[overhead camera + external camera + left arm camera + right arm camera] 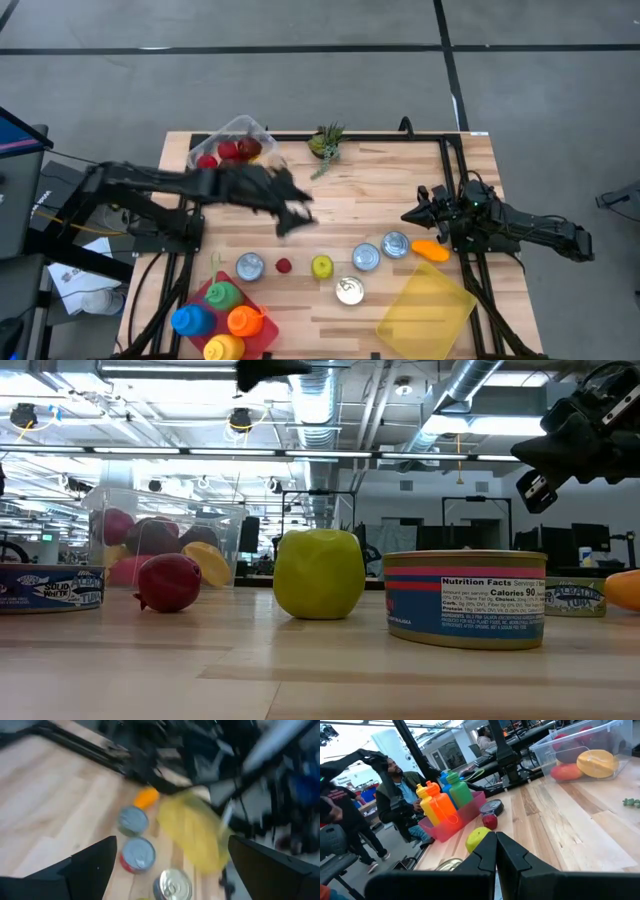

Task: Pick & Place Food Item
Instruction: Put the green apple into the transparent bin

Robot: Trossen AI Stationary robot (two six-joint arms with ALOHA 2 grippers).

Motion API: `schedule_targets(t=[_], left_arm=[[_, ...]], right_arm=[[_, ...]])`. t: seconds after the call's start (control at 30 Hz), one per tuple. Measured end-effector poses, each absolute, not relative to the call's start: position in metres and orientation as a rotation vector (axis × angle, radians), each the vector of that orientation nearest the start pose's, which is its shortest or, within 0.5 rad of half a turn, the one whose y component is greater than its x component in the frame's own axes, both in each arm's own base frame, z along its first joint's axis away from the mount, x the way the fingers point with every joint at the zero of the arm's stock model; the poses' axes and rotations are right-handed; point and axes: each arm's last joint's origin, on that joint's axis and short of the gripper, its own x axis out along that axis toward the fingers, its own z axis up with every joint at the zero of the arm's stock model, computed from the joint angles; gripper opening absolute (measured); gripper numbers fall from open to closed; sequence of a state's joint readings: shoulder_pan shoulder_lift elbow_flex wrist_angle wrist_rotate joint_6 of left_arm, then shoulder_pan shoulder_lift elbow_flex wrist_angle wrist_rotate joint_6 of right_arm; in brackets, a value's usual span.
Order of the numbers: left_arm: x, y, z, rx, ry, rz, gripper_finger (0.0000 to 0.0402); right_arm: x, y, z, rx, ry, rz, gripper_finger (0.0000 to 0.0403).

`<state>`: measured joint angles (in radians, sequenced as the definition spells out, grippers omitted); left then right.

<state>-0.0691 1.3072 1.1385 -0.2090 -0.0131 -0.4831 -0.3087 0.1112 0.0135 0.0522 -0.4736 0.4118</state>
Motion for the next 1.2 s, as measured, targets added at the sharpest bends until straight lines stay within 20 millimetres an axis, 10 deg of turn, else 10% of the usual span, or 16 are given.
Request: schedule_targets(t=[0.27,0.7,1.2], left_arm=[[0.339,-0.068,0.267,-0.246,0.617,-0.060,0.0375],[0.376,-0.089,0.176,-0.199,0.781,-0.065,0.0374],[0.369,-0.091,0.144,-0.093,0.945,0.075,0.0374]], right_arm=[[0.100,-0.018,0.164,0.428,0.075,0.155,0.0000],[0.100,-0.018,0.164,0.428,0.076,0.156,0.0000],[0.100,-0.018,0.164,0.428,0.076,0.156,0.0000]])
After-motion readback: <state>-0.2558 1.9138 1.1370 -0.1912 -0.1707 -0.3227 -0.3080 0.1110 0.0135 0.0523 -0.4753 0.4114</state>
